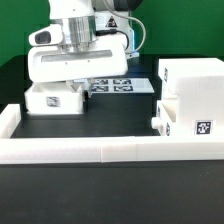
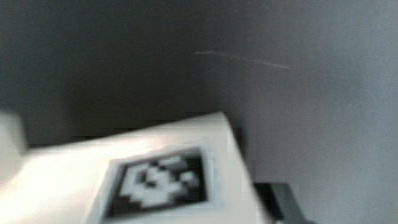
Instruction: Assemble drawer
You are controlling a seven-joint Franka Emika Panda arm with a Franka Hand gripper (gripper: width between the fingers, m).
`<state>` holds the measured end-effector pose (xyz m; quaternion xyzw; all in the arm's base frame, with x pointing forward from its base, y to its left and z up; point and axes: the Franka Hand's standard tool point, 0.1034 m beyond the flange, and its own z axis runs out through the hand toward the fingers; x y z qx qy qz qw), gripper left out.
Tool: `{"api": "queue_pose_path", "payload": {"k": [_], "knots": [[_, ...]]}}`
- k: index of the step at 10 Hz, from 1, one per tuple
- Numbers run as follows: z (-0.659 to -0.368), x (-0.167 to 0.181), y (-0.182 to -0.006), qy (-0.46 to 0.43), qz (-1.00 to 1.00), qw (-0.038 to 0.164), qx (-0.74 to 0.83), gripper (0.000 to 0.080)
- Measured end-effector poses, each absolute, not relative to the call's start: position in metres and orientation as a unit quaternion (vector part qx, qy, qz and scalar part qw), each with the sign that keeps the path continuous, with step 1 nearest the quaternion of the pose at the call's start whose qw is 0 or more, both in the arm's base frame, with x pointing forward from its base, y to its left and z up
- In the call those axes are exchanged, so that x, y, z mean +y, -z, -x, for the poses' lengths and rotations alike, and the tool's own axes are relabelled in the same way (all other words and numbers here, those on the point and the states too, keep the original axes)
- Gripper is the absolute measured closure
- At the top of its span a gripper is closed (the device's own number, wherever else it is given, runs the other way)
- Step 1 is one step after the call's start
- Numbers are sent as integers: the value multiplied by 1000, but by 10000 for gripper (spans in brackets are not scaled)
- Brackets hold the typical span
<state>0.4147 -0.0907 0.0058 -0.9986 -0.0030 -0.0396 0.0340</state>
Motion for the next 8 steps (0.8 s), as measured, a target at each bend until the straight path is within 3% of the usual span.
{"api": "queue_pose_path", "payload": {"k": [1,4,8], "knots": [[-416,-91,-7,41,999,34,-3,755],[-422,-88,-12,44,998,33,-12,755],[-445,-73,-40,30,994,45,-90,755]]}}
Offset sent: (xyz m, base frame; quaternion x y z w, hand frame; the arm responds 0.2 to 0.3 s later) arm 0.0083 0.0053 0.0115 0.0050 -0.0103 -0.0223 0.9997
